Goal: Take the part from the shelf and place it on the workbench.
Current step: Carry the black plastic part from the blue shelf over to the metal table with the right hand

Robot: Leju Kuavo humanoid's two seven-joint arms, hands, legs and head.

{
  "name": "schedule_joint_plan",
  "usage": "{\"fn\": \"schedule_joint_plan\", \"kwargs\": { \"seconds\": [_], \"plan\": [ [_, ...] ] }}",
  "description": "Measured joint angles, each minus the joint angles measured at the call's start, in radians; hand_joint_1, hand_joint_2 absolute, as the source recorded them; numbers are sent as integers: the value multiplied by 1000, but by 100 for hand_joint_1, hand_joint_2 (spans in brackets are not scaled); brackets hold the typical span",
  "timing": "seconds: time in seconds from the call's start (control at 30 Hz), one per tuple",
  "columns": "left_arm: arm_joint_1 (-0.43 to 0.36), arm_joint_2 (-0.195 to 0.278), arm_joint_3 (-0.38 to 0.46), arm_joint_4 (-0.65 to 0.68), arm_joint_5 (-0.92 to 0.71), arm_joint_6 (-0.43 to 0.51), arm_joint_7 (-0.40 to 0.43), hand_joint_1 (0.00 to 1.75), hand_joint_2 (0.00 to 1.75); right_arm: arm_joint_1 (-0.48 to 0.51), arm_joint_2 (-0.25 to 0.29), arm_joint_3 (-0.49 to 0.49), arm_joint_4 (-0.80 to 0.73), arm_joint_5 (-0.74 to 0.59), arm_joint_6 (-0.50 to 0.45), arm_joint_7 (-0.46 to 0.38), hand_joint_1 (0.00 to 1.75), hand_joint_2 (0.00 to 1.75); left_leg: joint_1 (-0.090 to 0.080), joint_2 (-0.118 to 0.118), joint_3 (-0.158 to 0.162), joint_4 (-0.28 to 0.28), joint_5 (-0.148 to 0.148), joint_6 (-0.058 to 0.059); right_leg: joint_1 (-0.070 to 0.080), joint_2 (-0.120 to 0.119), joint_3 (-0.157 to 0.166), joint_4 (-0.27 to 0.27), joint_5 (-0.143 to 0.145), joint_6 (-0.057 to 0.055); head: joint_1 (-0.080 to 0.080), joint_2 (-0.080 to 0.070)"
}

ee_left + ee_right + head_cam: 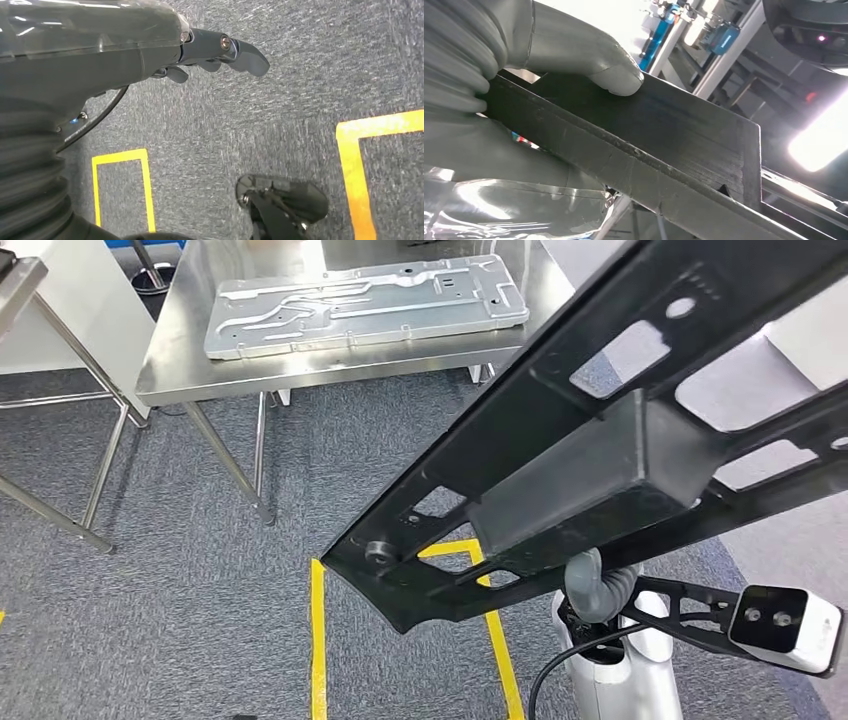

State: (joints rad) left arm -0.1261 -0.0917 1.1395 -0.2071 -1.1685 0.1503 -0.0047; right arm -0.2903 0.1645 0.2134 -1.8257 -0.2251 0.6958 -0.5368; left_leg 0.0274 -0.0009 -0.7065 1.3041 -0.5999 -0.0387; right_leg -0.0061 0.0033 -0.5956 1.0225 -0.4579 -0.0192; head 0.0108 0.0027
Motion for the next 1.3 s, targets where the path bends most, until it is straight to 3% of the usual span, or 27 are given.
{"fn": "schedule_joint_plan", "kwargs": {
  "seconds": [0.03,0.07,0.13,0.17,0.27,0.37,0.4,0.47,0.5,0.53,0.57,0.63,0.7,0.8,0.87,0.93,1.0,1.03,1.07,1.13,1.17,1.2,1.3],
  "plan": [
    [1,0,1,0,0,0,0,0,175,0,0,0,0,0,0,0,175,175,-1,0,-5,2,15,3,3,1,2,1,-3,-2,0,0],
    [1,1,2,0,1,0,0,0,175,0,0,0,0,0,0,1,175,175,-3,0,8,-36,47,7,6,3,6,2,-6,-3,0,0],
    [0,3,4,0,1,1,1,0,175,0,0,1,0,0,0,1,175,175,-9,0,67,-171,120,23,11,5,16,4,-13,-1,0,0],
    [-1,4,5,0,1,1,1,0,175,0,1,1,0,0,1,1,175,175,-13,-1,91,-224,138,30,13,6,17,5,-16,2,0,0],
    [-1,6,7,0,2,1,1,0,175,-1,1,1,-1,0,1,3,175,175,-20,-1,109,-270,140,42,12,8,16,4,-20,17,1,0],
    [-1,3,8,0,3,1,0,0,175,-3,2,1,-6,0,1,4,175,175,-11,-1,125,-288,144,55,10,6,6,39,-43,35,3,0],
    [-2,3,8,0,3,1,-1,0,175,-3,3,1,-8,0,1,4,175,175,-9,-1,131,-293,143,59,7,5,-16,85,-65,41,4,0],
    [-3,3,8,0,3,1,-2,0,175,-1,3,1,-8,0,1,4,175,175,-8,0,138,-294,138,62,-1,3,-91,214,-112,51,6,0],
    [-3,3,8,0,3,0,-3,0,175,1,3,1,-8,0,1,4,175,175,-8,0,141,-293,134,62,-5,3,-124,260,-119,55,6,0],
    [-2,3,8,0,3,0,-3,0,175,2,3,1,-8,0,2,4,175,175,-8,-1,145,-293,130,60,-8,2,-140,274,-108,58,6,0],
    [-1,2,8,0,3,-1,-3,0,175,3,3,1,-8,0,2,4,175,175,-7,-1,152,-293,124,58,-11,1,-135,246,-76,60,6,0],
    [0,0,9,0,3,-1,-3,0,175,3,3,1,-8,0,2,4,175,175,-6,-2,166,-292,111,49,-15,-3,-81,117,4,61,6,0],
    [-2,0,9,0,3,-1,-3,0,175,3,3,1,-8,0,2,3,175,175,-7,-3,174,-290,99,36,-11,-4,-41,23,36,54,5,0],
    [-2,0,10,0,4,-1,-3,0,175,3,3,1,-9,0,2,3,175,175,-9,-1,182,-298,89,19,-8,0,-34,7,25,33,4,0],
    [-3,0,10,0,4,-1,-3,0,175,1,3,0,-10,-1,3,2,175,175,-7,0,176,-267,68,10,-10,0,-18,-1,18,17,0,0],
    [-3,0,10,0,4,-1,-3,0,175,1,4,1,-11,-1,5,1,175,175,-6,0,119,-154,22,7,-8,-3,-1,-6,9,3,-5,0],
    [0,-1,11,0,4,-2,-3,0,175,2,4,1,-10,0,5,2,175,175,-6,0,37,-23,-12,6,-2,-2,10,-5,-3,-4,-7,0],
    [2,-1,11,0,4,-1,-3,0,175,3,4,1,-10,0,6,1,175,175,-6,0,11,3,-2,7,1,1,17,-5,-9,-6,-8,0],
    [3,-1,11,0,4,-1,-3,0,175,3,4,1,-10,0,6,1,175,175,-7,0,5,-13,30,9,3,3,27,-4,-16,-6,-8,0],
    [3,0,11,0,3,-1,-3,0,175,3,5,1,-10,0,7,0,175,175,-10,0,39,-135,124,21,6,7,48,-3,-33,-4,-8,0],
    [3,1,12,0,3,-1,-3,0,175,3,5,1,-9,0,9,0,175,175,-14,-1,62,-196,157,27,9,8,55,-1,-41,0,-7,0],
    [2,1,12,0,2,0,-3,0,175,3,5,1,-10,0,11,-1,175,175,-17,-1,78,-238,172,32,9,9,57,0,-47,4,-6,0],
    [1,1,14,0,2,0,-3,0,175,3,5,1,-11,1,13,-2,175,175,-23,-2,90,-271,163,41,6,10,56,-3,-54,20,-3,0]
  ]
}}
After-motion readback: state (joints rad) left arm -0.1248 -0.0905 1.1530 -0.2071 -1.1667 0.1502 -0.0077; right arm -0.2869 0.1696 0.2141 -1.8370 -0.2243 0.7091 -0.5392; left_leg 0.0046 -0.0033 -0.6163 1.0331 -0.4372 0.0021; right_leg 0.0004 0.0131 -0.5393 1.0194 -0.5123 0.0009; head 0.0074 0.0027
